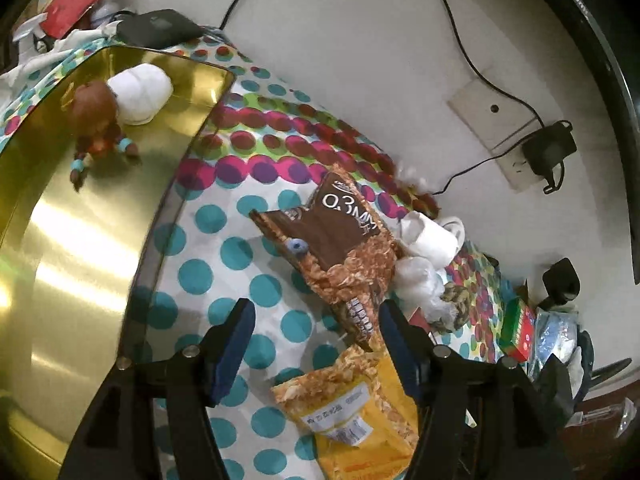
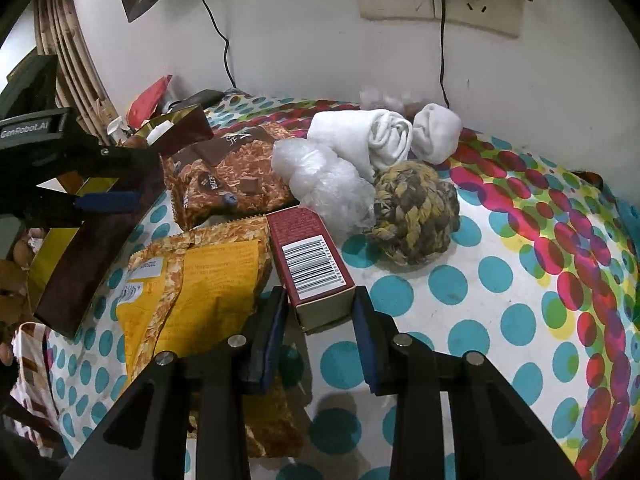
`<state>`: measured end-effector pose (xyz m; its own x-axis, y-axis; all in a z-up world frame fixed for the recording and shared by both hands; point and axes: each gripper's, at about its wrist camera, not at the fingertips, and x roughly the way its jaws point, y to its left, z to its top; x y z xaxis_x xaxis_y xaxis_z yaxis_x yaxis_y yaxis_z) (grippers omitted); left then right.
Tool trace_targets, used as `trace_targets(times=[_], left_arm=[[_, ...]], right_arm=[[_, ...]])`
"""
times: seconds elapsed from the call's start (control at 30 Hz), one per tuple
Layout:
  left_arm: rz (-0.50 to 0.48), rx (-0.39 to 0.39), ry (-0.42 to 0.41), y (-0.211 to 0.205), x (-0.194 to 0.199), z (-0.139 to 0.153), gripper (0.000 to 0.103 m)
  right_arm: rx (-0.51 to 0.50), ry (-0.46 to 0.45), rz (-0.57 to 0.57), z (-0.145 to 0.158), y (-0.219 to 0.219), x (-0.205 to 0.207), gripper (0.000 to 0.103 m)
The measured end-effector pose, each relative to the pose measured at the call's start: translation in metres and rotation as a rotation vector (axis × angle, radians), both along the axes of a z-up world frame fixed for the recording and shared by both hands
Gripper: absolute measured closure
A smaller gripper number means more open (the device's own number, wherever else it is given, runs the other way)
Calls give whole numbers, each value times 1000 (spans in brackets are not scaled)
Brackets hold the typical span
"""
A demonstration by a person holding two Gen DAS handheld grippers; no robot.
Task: Organize objects
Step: 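Grasp the brown snack bag with the left gripper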
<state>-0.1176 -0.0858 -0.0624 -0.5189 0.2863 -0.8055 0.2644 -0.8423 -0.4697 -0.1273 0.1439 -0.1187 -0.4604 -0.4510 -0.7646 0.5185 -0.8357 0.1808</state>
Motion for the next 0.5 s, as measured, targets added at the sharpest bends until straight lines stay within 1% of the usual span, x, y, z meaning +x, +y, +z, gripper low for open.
trace_targets(times=[0.07,0.13,0.17,0.2,0.27,0.3,0.43,0.5], left_arm=[[-5,-26,-10,5,-6,-3,37],[-12,-25,-21,8,-12,-7,37],[-9,-14,-29,8,-15,-10,37],[5,18,-31,6,-17,-14,37],[35,44,-25,4,-22,-19,36],[45,43,-22,4,-25,-21,36],[45,31,-58,6,-39,-33,36],[45,35,-59,9,-43,-38,36]], right_arm=[[-7,-4,0,0,1,0,72],[-16,-8,1,0,2,0,72],[-20,-10,1,0,2,-1,72],[-24,-12,0,0,4,0,72],[-29,-15,1,0,5,0,72],[-30,-16,1,0,5,0,72],[-29,-15,2,0,5,-1,72],[-31,-16,2,0,5,-1,72]])
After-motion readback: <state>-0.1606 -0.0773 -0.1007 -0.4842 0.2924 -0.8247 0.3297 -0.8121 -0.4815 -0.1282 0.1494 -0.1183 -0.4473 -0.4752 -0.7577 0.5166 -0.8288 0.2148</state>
